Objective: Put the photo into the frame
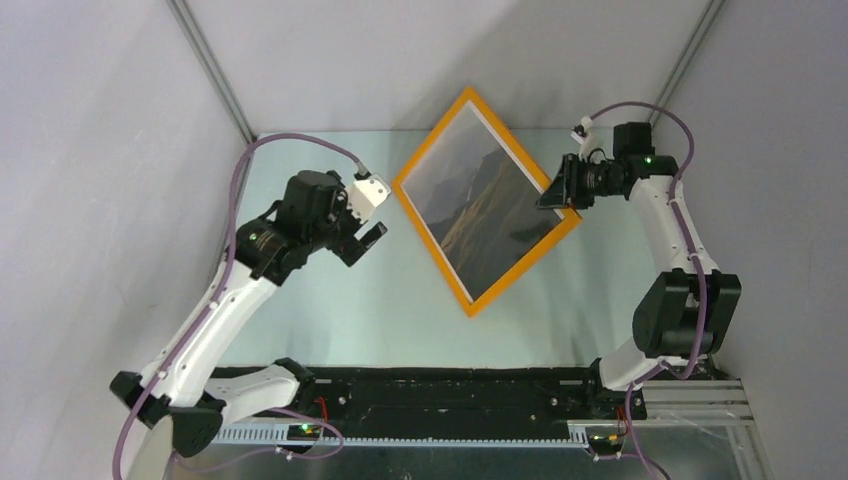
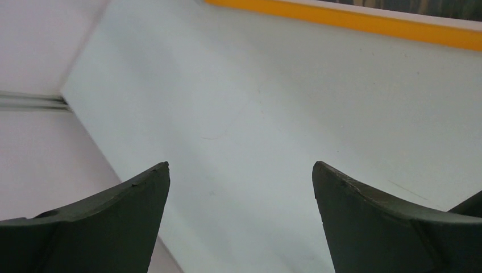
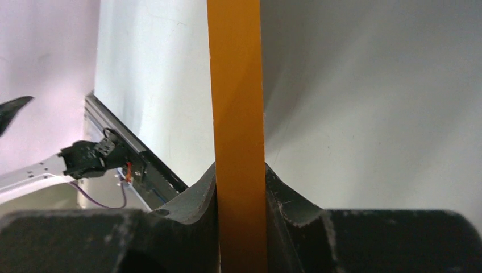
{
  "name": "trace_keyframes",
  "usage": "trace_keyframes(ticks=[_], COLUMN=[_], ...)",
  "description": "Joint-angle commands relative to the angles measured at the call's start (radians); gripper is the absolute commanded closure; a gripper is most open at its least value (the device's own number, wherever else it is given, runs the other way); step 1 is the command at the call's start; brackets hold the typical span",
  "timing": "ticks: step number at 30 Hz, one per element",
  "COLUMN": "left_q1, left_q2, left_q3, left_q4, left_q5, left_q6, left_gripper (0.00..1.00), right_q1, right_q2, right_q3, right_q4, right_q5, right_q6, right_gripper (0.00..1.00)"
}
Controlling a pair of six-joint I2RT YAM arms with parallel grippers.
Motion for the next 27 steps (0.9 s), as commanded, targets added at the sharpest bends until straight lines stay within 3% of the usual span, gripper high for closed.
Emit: trace_keyframes(ticks=[1, 5, 12, 18, 27], left_q1=[0.070, 0.140, 0.215, 0.286, 0.305], left_q2=[0.083, 0.210, 0.438, 0.610, 0.806], left_q3=[-0.059, -0.075, 0.029, 0.103, 0.209], left_q4=[0.104, 0.156, 0.169, 0.168, 0.168], left_q5=[0.132, 0.234, 0.305, 0.404, 0.475], left_q6=[-0.133, -0.224, -0.348, -0.442, -0.514], left_gripper=[0.00, 0.00, 0.00, 0.00, 0.00], right_q1=[-0.043, -0.059, -0.076, -0.081, -0.080], right_q2=[0.002, 0.015, 0.065, 0.141, 0.214], right_q3=[-0.125, -0.241, -0.360, -0.394, -0.434], right_q4=[0.160, 0.268, 0.410, 0.445, 0.470], right_q5=[0.025, 0.021, 0.031, 0.023, 0.017], right_q6=[0.072, 0.115, 0.179, 0.198, 0.193], right_gripper=[1.00, 0.99, 0.94, 0.83, 0.67])
